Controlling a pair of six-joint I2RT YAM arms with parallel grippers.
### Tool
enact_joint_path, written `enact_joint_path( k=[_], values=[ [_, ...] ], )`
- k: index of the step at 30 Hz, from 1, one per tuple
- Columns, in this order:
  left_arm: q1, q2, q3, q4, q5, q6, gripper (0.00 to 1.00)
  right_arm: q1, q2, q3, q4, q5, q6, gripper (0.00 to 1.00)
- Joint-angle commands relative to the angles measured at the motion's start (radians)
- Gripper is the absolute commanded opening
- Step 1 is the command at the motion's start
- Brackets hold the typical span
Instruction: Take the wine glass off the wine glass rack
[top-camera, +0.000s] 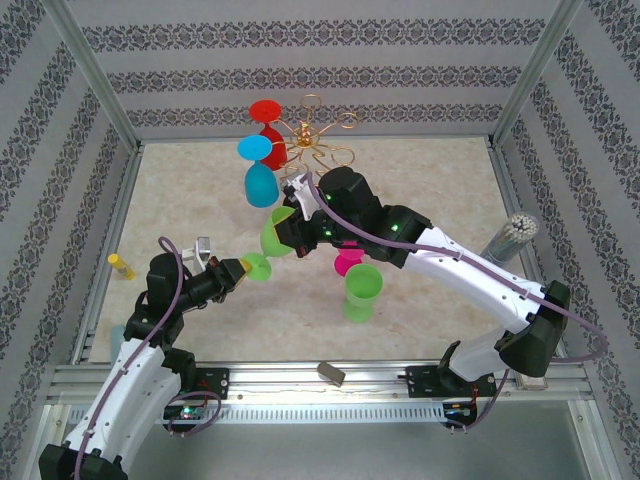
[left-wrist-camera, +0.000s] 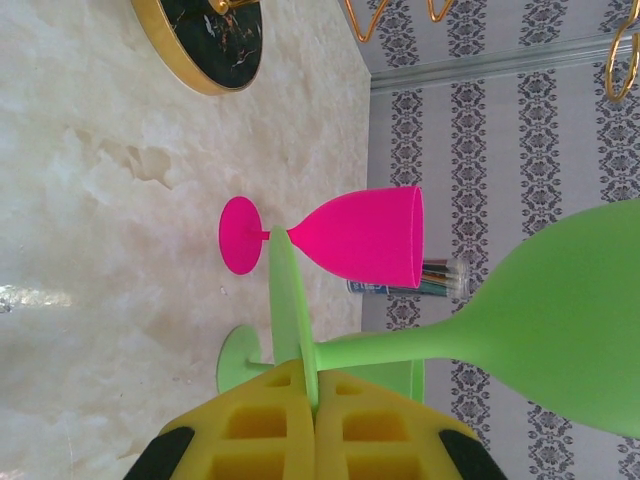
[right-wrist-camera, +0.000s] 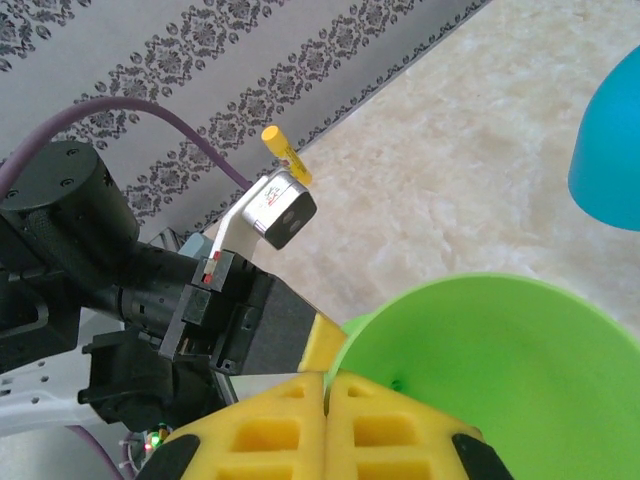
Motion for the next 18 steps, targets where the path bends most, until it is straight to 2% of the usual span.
enact_joint_path(
  k=[1, 10, 18],
  values=[
    [0.01, -0.01, 0.022, -0.014, -0.006, 0.031, 0.02, -0.003, 0.014, 0.022, -0.002, -0.03, -0.005, 0.0],
    [0.01, -0.019, 0.044, -0.052, -0.028, 0.039, 0.26, 0.0, -0.027, -0.004, 0.003, -0.006, 0.003, 0.0],
    [0.011, -0.027, 0.069, -0.104, -0.05, 0.06, 0.37, 0.007, -0.079, -0.059, 0.006, 0.044, 0.015, 0.0]
  ],
)
